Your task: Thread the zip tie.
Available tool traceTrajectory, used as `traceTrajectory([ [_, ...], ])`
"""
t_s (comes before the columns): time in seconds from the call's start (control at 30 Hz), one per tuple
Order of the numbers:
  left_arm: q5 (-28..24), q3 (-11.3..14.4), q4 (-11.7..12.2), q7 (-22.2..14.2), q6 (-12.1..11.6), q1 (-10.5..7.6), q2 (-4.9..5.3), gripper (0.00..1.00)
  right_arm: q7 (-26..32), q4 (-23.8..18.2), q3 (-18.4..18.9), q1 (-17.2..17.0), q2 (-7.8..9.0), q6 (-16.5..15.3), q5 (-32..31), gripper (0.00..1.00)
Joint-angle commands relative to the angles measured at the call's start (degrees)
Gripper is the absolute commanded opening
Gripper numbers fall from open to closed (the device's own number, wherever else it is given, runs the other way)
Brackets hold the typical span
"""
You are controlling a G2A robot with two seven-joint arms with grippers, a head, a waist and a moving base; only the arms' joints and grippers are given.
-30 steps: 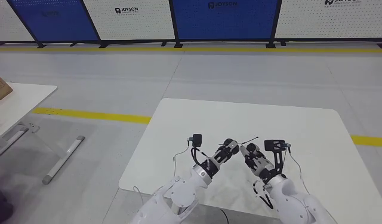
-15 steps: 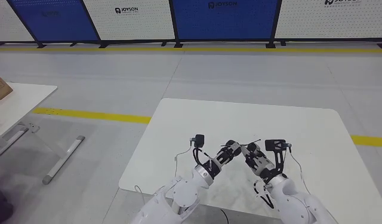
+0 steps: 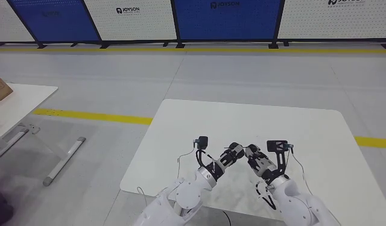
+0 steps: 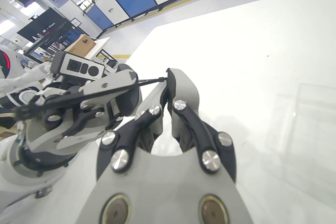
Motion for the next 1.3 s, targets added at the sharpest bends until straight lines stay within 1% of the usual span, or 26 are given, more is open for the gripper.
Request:
traceTrajectory([
  [0.0,0.0,0.0,0.0,0.0,0.1,0.0,-0.01,0.0,0.0,0.1,-0.1,0.1,-0.03,0.0,0.0,0.0],
  [0.6,-0.2,-0.9,-1.0,0.3,-1.2,0.91,0.14,0.0,1.4,0.8,-0.9,0.6,-0.26,0.6,-0.7,0.0],
  [0.63,-0.2,-1.0,-1.0,0.3,-1.2,0.94,0.14,0.0,1.4,0.8,-0.8,0.6,-0.26,0.5,-0.6,0.18],
  [0.67,-0.2,-1.0,-1.0,0.3,-1.2,0.96,0.14,0.0,1.5,0.7,-0.8,0.5,-0.24,0.3,-0.5,0.29],
  [0.7,-0.2,-1.0,-1.0,0.3,-1.1,0.98,0.14,0.0,1.5,0.6,-0.7,0.4,-0.22,0.1,-0.6,0.3],
  [0.77,-0.2,-1.0,-1.0,0.3,-1.1,1.01,0.14,0.0,1.4,0.5,-0.5,0.2,-0.19,0.0,-0.8,0.24],
  [0.87,-0.1,-0.9,-1.0,0.3,-1.2,1.13,0.12,0.0,1.3,0.2,-0.4,0.0,-0.17,-0.1,-0.8,0.24],
  [0.9,0.0,-0.8,-1.0,0.3,-1.3,1.15,0.12,0.0,1.2,0.2,-0.4,-0.1,-0.17,-0.1,-0.9,0.22],
  [0.97,0.1,-0.7,-1.0,0.3,-1.3,1.19,0.11,0.0,1.1,0.1,-0.4,-0.2,-0.18,-0.1,-0.9,0.22],
  [1.0,0.2,-0.7,-1.0,0.3,-1.3,1.21,0.1,0.0,1.1,0.1,-0.3,-0.2,-0.18,-0.1,-0.9,0.2],
  [1.27,0.8,-0.4,-1.0,0.0,-0.7,1.31,0.09,0.0,0.5,-0.3,0.0,-0.7,-0.16,-0.4,-0.9,0.21],
])
